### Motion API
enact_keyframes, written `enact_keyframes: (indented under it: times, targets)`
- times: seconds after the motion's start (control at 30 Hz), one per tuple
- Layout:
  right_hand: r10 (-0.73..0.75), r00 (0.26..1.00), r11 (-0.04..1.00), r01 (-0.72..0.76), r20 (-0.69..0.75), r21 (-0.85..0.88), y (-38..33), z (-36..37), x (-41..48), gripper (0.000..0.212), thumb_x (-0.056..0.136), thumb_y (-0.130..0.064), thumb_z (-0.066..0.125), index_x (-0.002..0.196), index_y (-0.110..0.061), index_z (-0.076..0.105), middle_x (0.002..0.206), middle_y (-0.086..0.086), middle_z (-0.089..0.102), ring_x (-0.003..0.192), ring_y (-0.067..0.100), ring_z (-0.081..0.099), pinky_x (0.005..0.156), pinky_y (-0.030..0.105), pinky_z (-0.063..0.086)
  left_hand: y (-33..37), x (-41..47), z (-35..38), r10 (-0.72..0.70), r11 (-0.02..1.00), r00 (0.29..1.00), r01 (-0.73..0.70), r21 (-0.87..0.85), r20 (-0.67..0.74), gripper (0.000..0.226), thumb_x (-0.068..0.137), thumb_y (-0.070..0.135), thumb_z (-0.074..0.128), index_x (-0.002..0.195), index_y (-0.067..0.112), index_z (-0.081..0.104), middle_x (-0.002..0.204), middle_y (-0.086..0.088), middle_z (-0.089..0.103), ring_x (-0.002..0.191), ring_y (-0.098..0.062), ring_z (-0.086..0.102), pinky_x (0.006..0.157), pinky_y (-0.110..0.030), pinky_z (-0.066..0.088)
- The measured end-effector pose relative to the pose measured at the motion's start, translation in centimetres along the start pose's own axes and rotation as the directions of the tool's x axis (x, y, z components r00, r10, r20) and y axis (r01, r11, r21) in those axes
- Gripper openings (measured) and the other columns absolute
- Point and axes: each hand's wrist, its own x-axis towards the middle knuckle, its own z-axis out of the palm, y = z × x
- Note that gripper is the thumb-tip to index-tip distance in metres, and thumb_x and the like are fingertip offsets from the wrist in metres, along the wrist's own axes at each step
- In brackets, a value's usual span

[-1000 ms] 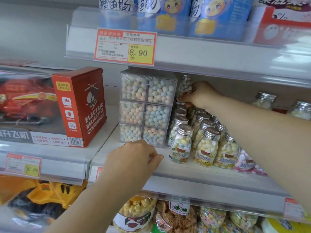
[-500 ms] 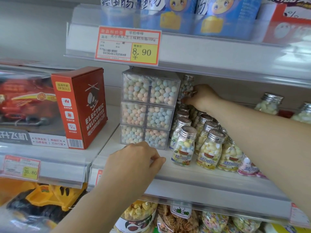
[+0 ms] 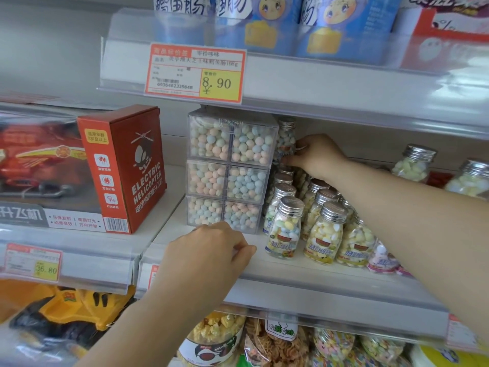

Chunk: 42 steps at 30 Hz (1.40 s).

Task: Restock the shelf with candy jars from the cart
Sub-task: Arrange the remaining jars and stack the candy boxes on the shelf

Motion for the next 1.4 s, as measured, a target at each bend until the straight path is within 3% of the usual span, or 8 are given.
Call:
enact_keyframes:
  times: [0.13, 0.33, 0.57, 0.7, 0.83, 1.0, 1.2, 1.4]
  targets:
    - [-0.056, 0.998, 0.998, 0.057, 0.034, -0.007, -0.2, -0.1, -0.3, 0.061, 0.075, -0.032, 0.085, 0.127, -0.009, 0.062, 0.127, 0.007, 0.064, 0.116, 0.026, 0.06, 0.099, 0.034, 0.047, 0.2, -0.2, -0.2, 0.009, 1.0, 1.0, -0.009, -0.005, 0.022, 0.038, 0.1, 0.057, 0.034, 0.107, 0.036, 0.065, 0.108, 0.018, 0.059, 0.093, -0.003, 0.058, 0.077, -0.024, 0.05]
    - [-0.134, 0.986, 0.991, 0.132, 0.099, 0.022, -0.7, 0.3, -0.7, 0.034, 0.083, -0.026, 0.078, 0.113, -0.014, 0.066, 0.116, 0.007, 0.069, 0.105, 0.025, 0.065, 0.095, 0.036, 0.05, 0.2, -0.1, -0.3, 0.015, 1.0, 0.999, -0.015, -0.005, 0.033, 0.038, 0.1, 0.055, 0.034, 0.107, 0.035, 0.066, 0.107, 0.015, 0.058, 0.093, -0.006, 0.058, 0.08, -0.028, 0.052]
    - [-0.125, 0.989, 0.992, 0.122, 0.082, 0.04, -0.9, -2.2, -1.7, 0.033, 0.089, -0.031, 0.071, 0.119, -0.02, 0.065, 0.121, 0.003, 0.068, 0.111, 0.023, 0.062, 0.104, 0.038, 0.045, 0.0, -0.1, -0.1, 0.028, 1.0, 1.0, -0.028, -0.003, 0.012, 0.039, 0.1, 0.056, 0.033, 0.106, 0.035, 0.065, 0.108, 0.016, 0.058, 0.092, -0.004, 0.057, 0.078, -0.025, 0.051]
    - [-0.132, 0.975, 0.99, 0.137, 0.179, -0.018, -1.7, -3.2, -2.6, 0.023, 0.091, -0.026, 0.069, 0.113, -0.024, 0.061, 0.113, 0.0, 0.065, 0.099, 0.017, 0.058, 0.09, 0.024, 0.04, -0.2, 0.1, 0.2, 0.018, 1.0, 1.0, -0.018, 0.0, 0.004, 0.039, 0.099, 0.059, 0.034, 0.105, 0.036, 0.065, 0.104, 0.017, 0.06, 0.089, -0.004, 0.059, 0.075, -0.025, 0.052]
    - [-0.102, 0.964, 0.989, 0.124, 0.247, -0.075, -2.1, -2.7, -2.7, 0.026, 0.09, -0.026, 0.07, 0.114, -0.017, 0.067, 0.112, 0.003, 0.066, 0.099, 0.018, 0.058, 0.086, 0.022, 0.039, -0.3, 0.2, 0.3, 0.011, 1.0, 1.0, -0.011, -0.003, 0.002, 0.039, 0.098, 0.06, 0.035, 0.105, 0.037, 0.065, 0.102, 0.017, 0.061, 0.087, -0.003, 0.059, 0.076, -0.026, 0.054]
    - [-0.075, 0.964, 0.992, 0.098, 0.257, -0.078, -2.6, -2.5, -2.7, 0.015, 0.089, -0.03, 0.071, 0.082, -0.027, 0.059, 0.087, -0.002, 0.065, 0.088, 0.02, 0.063, 0.073, 0.023, 0.041, -0.3, 0.1, 0.2, 0.028, 1.0, 1.0, -0.028, 0.001, 0.005, 0.039, 0.099, 0.058, 0.033, 0.107, 0.037, 0.065, 0.105, 0.017, 0.059, 0.089, -0.004, 0.058, 0.077, -0.025, 0.053]
    - [-0.025, 0.964, 0.994, 0.052, 0.265, -0.098, -3.1, -2.4, -2.6, 0.02, 0.09, -0.031, 0.069, 0.101, -0.014, 0.065, 0.084, 0.003, 0.07, 0.075, 0.019, 0.071, 0.058, 0.021, 0.043, -0.3, 0.1, 0.2, 0.017, 1.0, 1.0, -0.017, -0.005, -0.001, 0.039, 0.099, 0.059, 0.034, 0.105, 0.037, 0.065, 0.104, 0.018, 0.059, 0.089, -0.003, 0.058, 0.076, -0.026, 0.053]
    - [0.02, 0.962, 0.995, 0.008, 0.274, -0.102, -3.2, -2.4, -2.6, 0.027, 0.09, -0.035, 0.067, 0.104, -0.012, 0.065, 0.083, 0.007, 0.072, 0.074, 0.019, 0.072, 0.061, 0.022, 0.044, -0.3, 0.1, 0.2, 0.024, 1.0, 1.0, -0.024, 0.002, 0.008, 0.04, 0.099, 0.059, 0.032, 0.106, 0.037, 0.065, 0.105, 0.018, 0.058, 0.09, -0.002, 0.057, 0.076, -0.023, 0.052]
